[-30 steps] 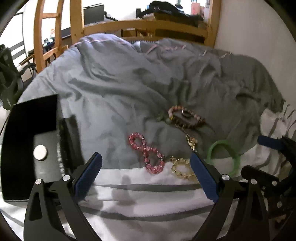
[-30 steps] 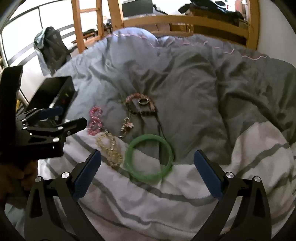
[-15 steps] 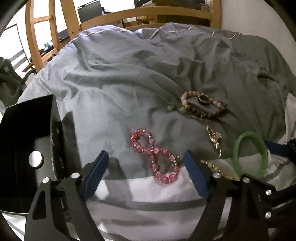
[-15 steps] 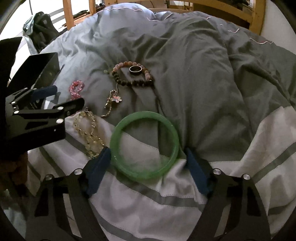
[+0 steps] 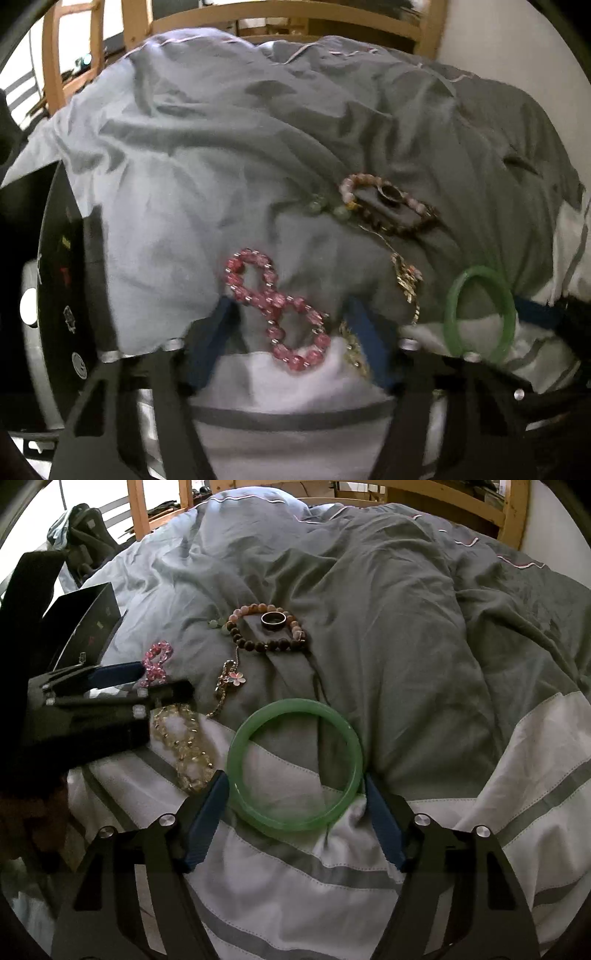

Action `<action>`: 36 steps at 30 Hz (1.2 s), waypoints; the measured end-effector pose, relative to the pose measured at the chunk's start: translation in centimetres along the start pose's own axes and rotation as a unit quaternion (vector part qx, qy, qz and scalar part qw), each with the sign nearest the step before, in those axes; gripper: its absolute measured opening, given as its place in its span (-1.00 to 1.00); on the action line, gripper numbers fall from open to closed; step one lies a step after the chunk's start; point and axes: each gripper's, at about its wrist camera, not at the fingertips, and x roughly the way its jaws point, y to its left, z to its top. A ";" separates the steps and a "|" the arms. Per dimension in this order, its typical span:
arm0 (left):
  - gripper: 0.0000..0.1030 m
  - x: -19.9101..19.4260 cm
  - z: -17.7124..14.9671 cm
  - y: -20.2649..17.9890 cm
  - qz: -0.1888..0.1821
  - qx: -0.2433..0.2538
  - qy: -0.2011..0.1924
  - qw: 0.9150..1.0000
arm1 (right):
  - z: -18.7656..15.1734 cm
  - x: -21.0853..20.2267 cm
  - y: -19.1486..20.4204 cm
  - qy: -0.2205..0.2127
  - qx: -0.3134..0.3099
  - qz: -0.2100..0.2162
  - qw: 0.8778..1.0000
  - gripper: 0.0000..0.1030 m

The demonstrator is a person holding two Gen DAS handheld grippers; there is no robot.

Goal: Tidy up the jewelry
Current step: 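Grasp the green jade bangle with the right tool while the left tool grasps the pink beaded bracelet, then lift the jade bangle with the right tool while the left tool holds the pink bracelet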

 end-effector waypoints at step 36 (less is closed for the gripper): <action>-0.85 -3.4 1.0 1.5 -0.048 -0.046 -0.053 0.996 | 1.7 -1.5 0.7 -0.085 0.013 0.073 0.994 0.34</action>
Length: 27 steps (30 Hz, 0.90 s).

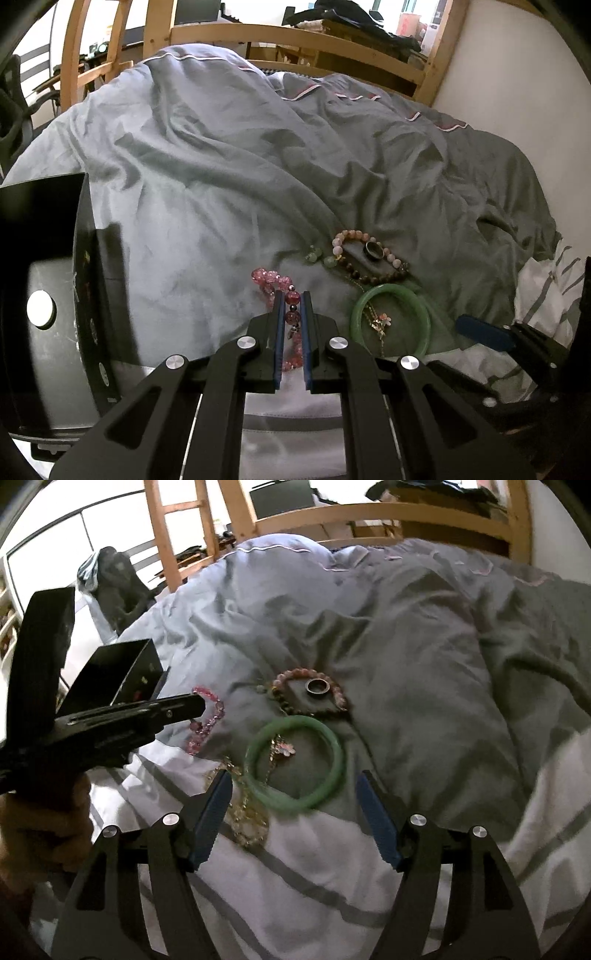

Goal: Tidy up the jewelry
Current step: 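Lift the jade bangle with the right tool while the left tool holds the pink bracelet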

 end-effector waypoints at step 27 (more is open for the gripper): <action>-0.85 -1.6 0.4 -0.6 -0.011 0.008 -0.032 0.999 | 2.1 -1.7 -2.2 -0.100 0.074 -0.009 0.992 -0.78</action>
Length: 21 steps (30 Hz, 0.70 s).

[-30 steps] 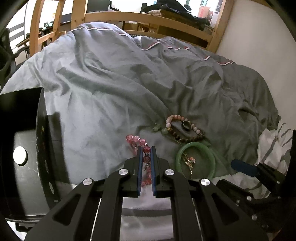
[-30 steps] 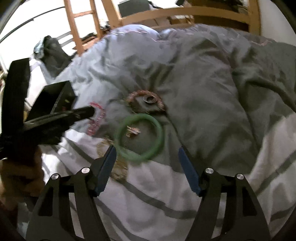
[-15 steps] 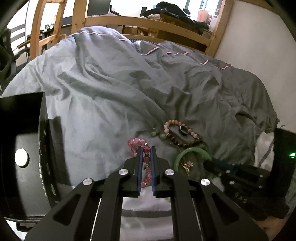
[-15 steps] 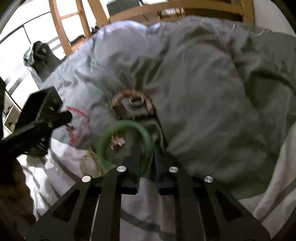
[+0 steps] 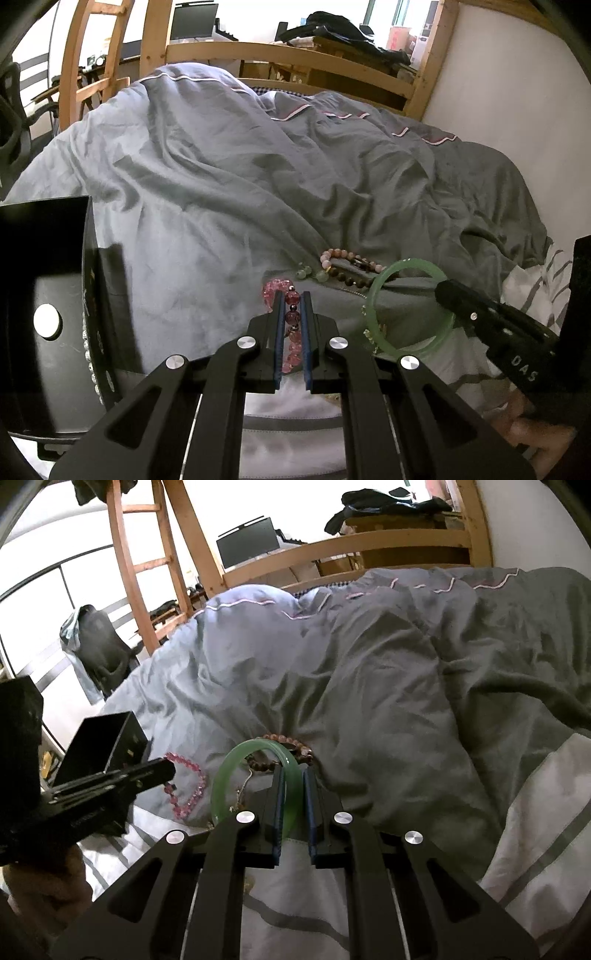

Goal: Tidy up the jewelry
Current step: 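Lift the jade bangle with the right tool while the left tool holds the pink bracelet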

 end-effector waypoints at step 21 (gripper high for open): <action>-0.85 -0.9 0.2 -0.4 -0.024 0.002 -0.019 1.000 | 0.3 -2.5 -0.6 -0.064 0.045 0.067 0.995 -0.74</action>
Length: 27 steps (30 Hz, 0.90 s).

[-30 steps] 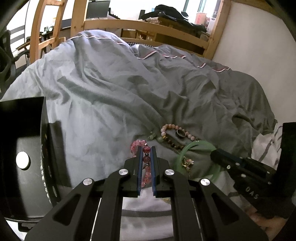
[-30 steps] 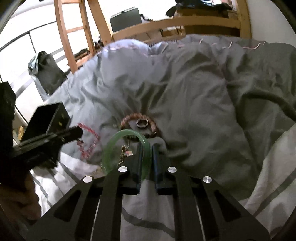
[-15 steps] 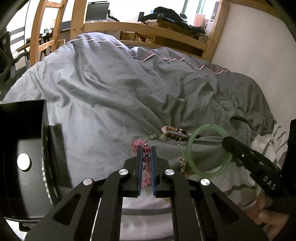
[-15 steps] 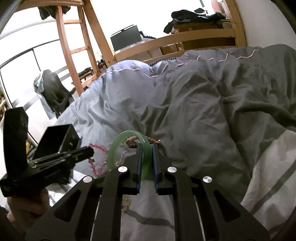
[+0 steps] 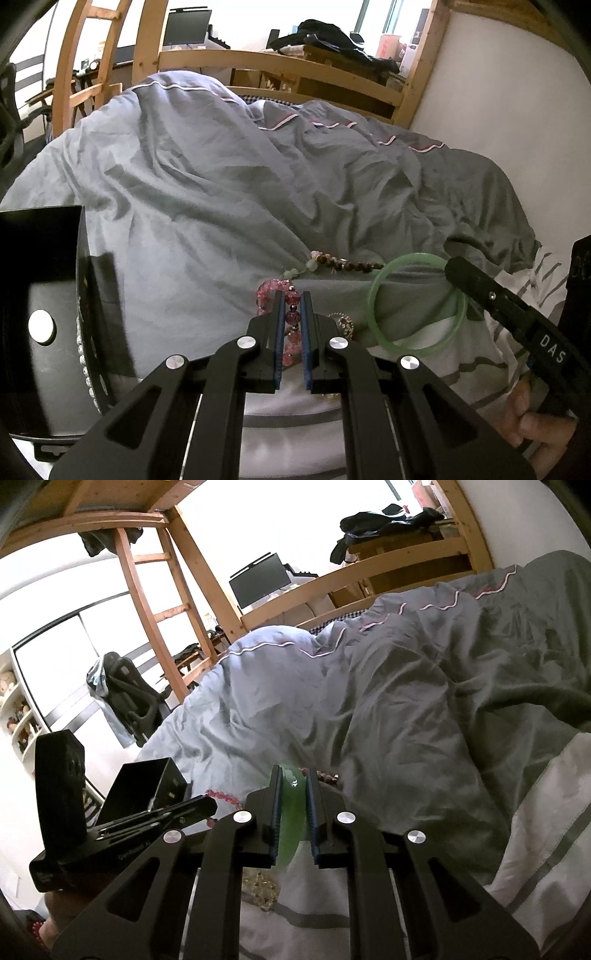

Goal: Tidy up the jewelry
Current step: 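Lift the jade bangle with the right tool while the left tool holds the pink bracelet, then carry the bangle and pink bracelet over the black box and open both tools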

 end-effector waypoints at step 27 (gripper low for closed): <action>-0.85 -0.1 0.1 0.5 0.014 -0.010 -0.004 1.000 | -5.9 7.0 2.9 0.211 -0.164 -0.063 0.962 -0.68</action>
